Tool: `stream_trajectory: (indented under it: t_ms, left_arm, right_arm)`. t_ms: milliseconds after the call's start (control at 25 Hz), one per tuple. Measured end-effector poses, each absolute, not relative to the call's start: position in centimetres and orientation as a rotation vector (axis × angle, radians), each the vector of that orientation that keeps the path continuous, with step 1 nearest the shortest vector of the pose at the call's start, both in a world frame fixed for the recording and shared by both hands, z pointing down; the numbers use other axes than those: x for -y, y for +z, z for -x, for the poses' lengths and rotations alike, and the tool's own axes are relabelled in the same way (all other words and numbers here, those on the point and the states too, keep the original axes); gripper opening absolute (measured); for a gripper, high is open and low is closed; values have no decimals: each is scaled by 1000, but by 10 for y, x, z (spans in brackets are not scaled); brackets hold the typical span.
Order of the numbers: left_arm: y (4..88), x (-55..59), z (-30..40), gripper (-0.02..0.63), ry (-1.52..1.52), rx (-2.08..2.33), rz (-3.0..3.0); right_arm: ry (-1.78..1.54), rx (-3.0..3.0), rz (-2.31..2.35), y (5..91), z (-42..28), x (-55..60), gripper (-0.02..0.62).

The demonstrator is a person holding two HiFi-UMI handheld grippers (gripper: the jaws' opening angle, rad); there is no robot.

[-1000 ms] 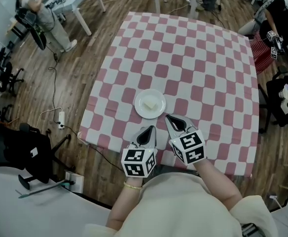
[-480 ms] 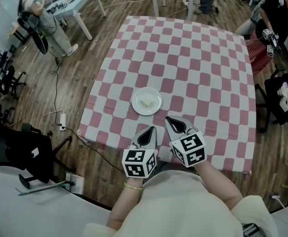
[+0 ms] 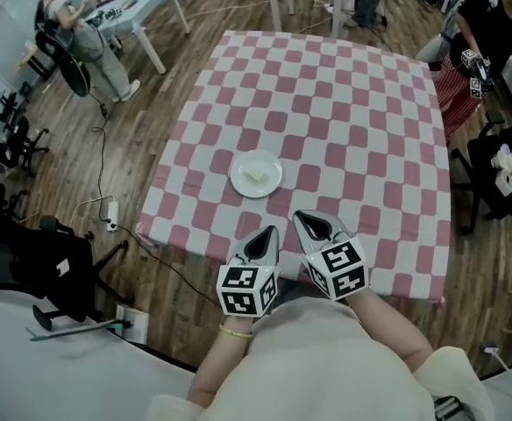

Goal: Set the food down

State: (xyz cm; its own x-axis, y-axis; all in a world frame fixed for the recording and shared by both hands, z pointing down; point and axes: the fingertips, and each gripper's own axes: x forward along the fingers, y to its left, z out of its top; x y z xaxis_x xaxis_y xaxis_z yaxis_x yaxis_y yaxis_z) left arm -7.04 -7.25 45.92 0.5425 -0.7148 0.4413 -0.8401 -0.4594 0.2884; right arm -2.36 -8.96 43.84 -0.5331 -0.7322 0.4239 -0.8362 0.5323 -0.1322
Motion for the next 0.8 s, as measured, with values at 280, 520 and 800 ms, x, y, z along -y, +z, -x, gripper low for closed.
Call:
stream_trajectory:
  t_ms: [280,520,800]
  left_arm:
    - [454,58,67,0,348,1263,-2327]
    - [451,50,65,0,347,1266,-2341]
    - [447,43,62,0,343,1275,-2351]
  right_arm:
    - [439,2467,-1305,434,21,74,5]
    - [440,2471,-1314,434,19,64,5]
    - [437,2486,-1327,428,16,56,5]
